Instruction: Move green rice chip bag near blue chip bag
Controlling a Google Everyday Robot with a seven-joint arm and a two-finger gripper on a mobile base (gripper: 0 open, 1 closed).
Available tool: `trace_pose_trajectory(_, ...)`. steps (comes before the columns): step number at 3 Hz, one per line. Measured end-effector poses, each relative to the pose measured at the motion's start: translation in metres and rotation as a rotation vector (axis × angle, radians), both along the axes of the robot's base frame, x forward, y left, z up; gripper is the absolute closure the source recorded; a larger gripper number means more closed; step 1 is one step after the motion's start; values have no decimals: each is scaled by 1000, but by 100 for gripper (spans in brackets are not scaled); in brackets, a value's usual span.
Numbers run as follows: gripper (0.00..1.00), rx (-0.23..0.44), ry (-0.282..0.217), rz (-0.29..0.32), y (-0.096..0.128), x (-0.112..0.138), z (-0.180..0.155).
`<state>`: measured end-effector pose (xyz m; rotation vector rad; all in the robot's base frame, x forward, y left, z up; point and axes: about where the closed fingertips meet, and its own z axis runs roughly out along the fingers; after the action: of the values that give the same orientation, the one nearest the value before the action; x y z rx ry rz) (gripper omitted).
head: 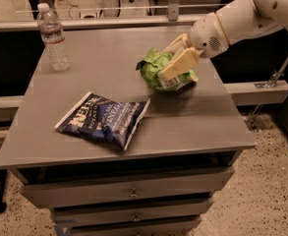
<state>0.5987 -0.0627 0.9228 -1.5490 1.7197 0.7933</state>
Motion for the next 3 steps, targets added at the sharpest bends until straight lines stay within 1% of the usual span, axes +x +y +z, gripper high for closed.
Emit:
trace_pose_trajectory(2,12,-4,28,16,3,-7,-5)
trace_pose_trajectory(3,0,-5,32,21,4,-8,-6)
